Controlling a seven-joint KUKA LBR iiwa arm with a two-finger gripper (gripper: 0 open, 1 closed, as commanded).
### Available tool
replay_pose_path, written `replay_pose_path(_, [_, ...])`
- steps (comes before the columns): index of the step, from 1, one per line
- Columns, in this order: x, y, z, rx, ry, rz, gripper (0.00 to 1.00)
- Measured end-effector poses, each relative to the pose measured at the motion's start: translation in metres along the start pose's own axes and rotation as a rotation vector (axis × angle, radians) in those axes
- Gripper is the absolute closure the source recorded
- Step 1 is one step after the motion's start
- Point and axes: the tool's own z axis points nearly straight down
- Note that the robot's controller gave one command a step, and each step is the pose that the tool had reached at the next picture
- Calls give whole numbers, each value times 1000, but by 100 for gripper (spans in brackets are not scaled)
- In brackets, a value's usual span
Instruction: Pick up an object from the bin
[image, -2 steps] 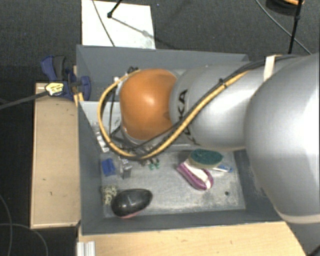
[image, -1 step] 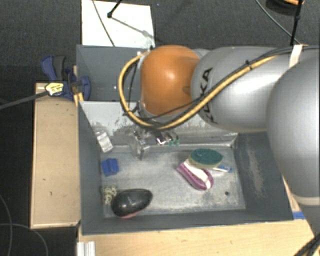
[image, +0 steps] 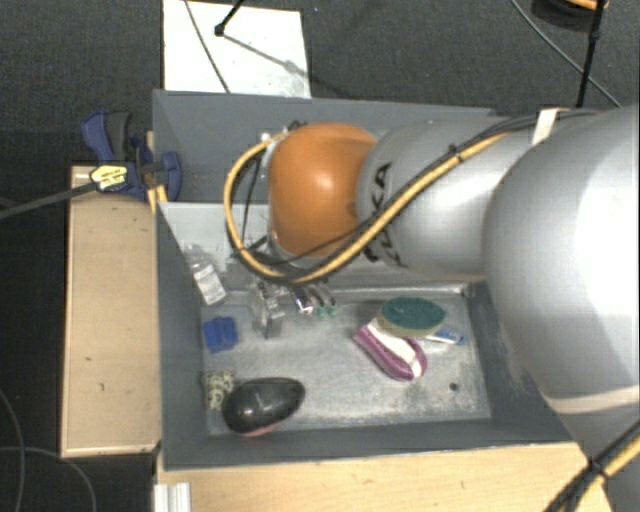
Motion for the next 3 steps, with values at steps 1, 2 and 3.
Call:
replay_pose_path(1, [-1,0,-2,0,-3,1,0])
replay_pose_path(2, [12,35,29,-2,0,-6,0])
replay_pose_path(3, [-2,36,67,4,0,227,0])
